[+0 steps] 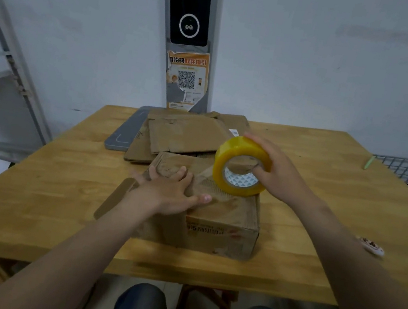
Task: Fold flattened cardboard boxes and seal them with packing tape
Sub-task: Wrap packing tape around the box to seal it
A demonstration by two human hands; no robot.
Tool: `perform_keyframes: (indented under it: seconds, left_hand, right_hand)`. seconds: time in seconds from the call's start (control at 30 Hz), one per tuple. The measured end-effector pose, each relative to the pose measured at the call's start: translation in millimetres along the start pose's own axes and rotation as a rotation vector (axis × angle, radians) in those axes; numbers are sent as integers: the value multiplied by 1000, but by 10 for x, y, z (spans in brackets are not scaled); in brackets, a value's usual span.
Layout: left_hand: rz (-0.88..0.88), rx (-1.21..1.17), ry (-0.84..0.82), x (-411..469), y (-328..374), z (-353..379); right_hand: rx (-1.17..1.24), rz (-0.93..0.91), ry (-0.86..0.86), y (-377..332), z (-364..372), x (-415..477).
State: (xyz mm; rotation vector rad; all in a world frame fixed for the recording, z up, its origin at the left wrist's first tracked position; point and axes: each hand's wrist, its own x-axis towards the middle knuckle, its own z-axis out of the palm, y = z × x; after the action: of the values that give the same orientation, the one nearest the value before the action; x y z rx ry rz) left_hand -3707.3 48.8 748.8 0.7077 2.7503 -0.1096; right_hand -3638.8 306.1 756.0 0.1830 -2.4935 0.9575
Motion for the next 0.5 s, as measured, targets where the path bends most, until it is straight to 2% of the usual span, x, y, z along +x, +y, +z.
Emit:
perform_keyframes:
  seconds: [0.2,0.5]
  left_hand:
    - [-30,1,19,49,261,-9]
    - [72,-18,65,186,446,83]
  right_hand:
    - [167,45,68,2,50,-115]
    - [435,132,164,141,325,-311]
